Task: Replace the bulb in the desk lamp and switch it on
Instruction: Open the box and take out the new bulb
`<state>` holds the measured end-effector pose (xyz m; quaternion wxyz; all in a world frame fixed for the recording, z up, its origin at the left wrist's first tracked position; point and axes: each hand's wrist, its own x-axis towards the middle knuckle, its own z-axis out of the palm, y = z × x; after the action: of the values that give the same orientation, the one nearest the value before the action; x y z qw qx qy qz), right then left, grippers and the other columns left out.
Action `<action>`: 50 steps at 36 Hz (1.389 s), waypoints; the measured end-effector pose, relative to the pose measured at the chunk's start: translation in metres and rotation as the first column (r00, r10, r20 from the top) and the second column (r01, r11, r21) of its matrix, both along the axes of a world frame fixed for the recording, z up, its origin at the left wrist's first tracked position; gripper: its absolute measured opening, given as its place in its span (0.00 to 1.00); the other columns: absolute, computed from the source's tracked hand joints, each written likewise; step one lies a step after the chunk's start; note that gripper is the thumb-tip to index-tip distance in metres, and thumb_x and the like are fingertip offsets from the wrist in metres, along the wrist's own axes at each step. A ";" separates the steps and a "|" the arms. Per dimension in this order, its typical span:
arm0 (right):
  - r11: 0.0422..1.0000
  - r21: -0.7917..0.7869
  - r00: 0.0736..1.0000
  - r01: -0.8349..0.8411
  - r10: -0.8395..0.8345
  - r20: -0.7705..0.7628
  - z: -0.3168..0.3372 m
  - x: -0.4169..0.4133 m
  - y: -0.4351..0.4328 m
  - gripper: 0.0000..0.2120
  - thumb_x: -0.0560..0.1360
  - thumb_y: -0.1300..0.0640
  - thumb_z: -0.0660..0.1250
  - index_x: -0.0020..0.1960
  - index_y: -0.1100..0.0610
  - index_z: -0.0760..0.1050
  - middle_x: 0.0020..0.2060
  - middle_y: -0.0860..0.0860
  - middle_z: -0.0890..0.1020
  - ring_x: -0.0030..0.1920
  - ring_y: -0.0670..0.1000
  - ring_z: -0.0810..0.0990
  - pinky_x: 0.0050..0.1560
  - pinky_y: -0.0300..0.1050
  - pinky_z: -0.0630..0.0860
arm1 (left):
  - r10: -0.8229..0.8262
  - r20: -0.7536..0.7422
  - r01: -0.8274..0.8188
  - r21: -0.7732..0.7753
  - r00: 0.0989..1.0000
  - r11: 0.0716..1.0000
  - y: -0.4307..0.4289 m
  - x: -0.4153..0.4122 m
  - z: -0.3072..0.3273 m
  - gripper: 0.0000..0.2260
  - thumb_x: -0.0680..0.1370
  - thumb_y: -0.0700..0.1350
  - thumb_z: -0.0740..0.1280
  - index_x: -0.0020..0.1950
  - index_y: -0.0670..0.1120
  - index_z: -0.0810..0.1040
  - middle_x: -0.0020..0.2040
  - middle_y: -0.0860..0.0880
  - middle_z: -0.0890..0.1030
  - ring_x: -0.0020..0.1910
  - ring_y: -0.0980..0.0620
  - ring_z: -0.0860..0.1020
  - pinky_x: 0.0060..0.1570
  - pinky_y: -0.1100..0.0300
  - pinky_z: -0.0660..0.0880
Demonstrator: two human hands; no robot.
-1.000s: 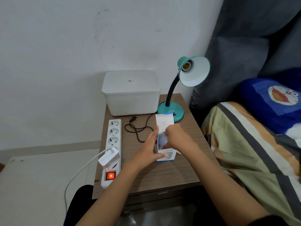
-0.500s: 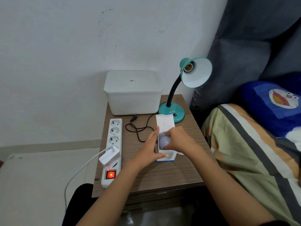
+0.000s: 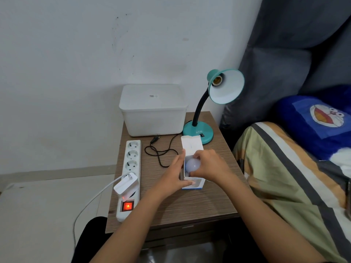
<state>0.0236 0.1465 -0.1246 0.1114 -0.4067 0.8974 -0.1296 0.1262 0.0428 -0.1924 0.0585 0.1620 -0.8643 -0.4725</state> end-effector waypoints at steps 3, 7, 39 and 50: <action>1.000 -0.011 1.000 0.008 -0.008 0.000 0.000 0.001 0.001 0.23 0.64 0.49 0.73 0.57 0.55 0.76 0.52 0.53 0.81 0.50 0.53 0.79 0.47 0.49 0.79 | 0.003 0.008 -0.003 -0.003 1.000 1.000 0.001 -0.001 -0.001 0.47 0.71 0.46 0.73 0.76 0.53 0.42 0.76 0.53 0.52 0.73 0.55 0.59 0.67 0.62 0.62; 0.998 -0.057 1.000 -0.001 0.000 -0.009 0.003 0.002 0.003 0.26 0.63 0.47 0.73 0.58 0.54 0.73 0.53 0.51 0.79 0.51 0.51 0.77 0.46 0.46 0.77 | 0.033 0.009 -0.033 0.036 0.999 0.999 -0.001 -0.001 -0.002 0.48 0.70 0.49 0.74 0.77 0.53 0.43 0.76 0.54 0.54 0.73 0.54 0.60 0.71 0.53 0.63; 0.815 -0.504 0.917 0.285 -0.080 0.390 -0.004 0.003 0.049 0.17 0.68 0.59 0.72 0.52 0.53 0.69 0.45 0.44 0.72 0.42 0.43 0.74 0.34 0.31 0.70 | 0.084 0.000 -0.084 0.141 0.996 0.986 -0.012 0.003 -0.002 0.47 0.69 0.42 0.75 0.77 0.49 0.45 0.76 0.54 0.51 0.68 0.61 0.60 0.62 0.66 0.66; 0.706 -0.497 0.810 0.505 -0.188 0.556 -0.044 0.010 0.052 0.18 0.67 0.55 0.75 0.52 0.54 0.71 0.46 0.49 0.75 0.42 0.44 0.74 0.37 0.35 0.70 | 0.084 0.028 -0.087 0.097 0.996 0.992 -0.013 0.004 0.003 0.47 0.70 0.42 0.75 0.77 0.50 0.44 0.76 0.52 0.51 0.66 0.61 0.60 0.64 0.63 0.64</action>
<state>0.0340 0.1987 -0.1683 0.1546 -0.1944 0.8098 -0.5316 0.1298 0.0300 -0.1894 0.0602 0.2072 -0.8329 -0.5096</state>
